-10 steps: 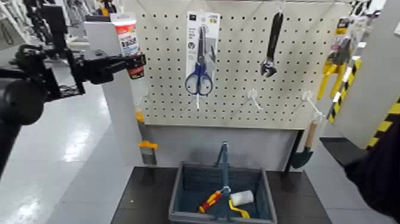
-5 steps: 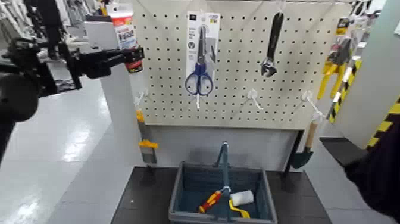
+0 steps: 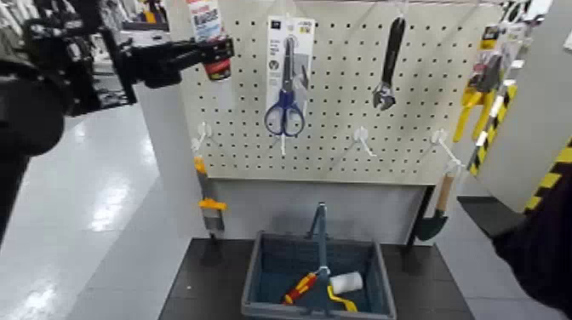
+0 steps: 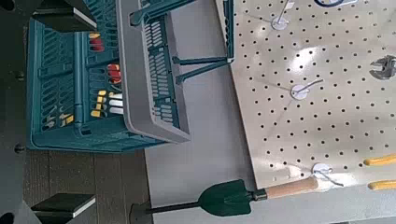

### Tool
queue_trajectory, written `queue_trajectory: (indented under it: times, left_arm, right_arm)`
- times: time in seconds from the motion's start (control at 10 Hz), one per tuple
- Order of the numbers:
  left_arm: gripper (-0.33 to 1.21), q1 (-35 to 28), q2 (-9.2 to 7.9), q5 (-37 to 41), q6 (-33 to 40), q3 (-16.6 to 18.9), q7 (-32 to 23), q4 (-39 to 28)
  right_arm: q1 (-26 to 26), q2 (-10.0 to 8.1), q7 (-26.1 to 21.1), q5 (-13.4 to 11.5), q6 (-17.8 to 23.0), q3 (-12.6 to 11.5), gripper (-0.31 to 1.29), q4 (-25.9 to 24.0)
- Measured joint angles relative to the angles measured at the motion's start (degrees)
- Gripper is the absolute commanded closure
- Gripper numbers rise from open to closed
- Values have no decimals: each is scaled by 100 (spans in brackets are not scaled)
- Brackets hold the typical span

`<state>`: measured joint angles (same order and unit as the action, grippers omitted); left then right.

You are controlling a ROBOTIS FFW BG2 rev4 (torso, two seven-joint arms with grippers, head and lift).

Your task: Put the red glue tube into the crate.

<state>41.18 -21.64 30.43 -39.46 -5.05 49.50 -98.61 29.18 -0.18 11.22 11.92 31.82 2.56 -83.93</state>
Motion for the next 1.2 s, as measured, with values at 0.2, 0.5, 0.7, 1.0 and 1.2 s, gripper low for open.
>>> queue_trajectory:
  times: [0.2,0.5,0.7,1.0,1.2]
  left_arm:
    - [116,-28,116,228,-191,-266,-212,-271]
    - [116,-388,333,550,-230,-665,-418,-245]
    - [116,-675,408,519,-250,-805,-442,-129]
    - [116,-1029,415,504,-239,-879,-403,130]
    - [116,-1196,413,439,-252,-899,-243,351]
  right_arm:
    - [6,0,-4,10,6,9,3,0]
    - [1,0,-12,12,8,55,3,5]
    - [0,0,-15,12,-2,69,3,5]
    - [-9,0,-24,12,-17,97,3,0]
    - [-9,0,-24,12,-18,102,3,0]
